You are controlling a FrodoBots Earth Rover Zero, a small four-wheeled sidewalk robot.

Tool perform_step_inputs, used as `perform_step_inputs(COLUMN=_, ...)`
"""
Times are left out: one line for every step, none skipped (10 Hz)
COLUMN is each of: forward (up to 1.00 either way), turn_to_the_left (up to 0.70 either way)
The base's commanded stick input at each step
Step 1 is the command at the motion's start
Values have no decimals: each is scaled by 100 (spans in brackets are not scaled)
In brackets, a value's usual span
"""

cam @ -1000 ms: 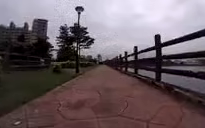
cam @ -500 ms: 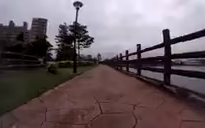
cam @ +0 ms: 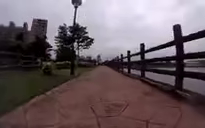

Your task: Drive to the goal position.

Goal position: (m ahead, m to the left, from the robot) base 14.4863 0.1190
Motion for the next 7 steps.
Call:
perform_step_inputs(forward=100, turn_to_the_left=0)
perform_step_inputs(forward=100, turn_to_the_left=0)
perform_step_inputs(forward=100, turn_to_the_left=0)
perform_step_inputs(forward=100, turn_to_the_left=0)
perform_step_inputs(forward=100, turn_to_the_left=0)
perform_step_inputs(forward=100, turn_to_the_left=0)
perform_step_inputs(forward=100, turn_to_the_left=0)
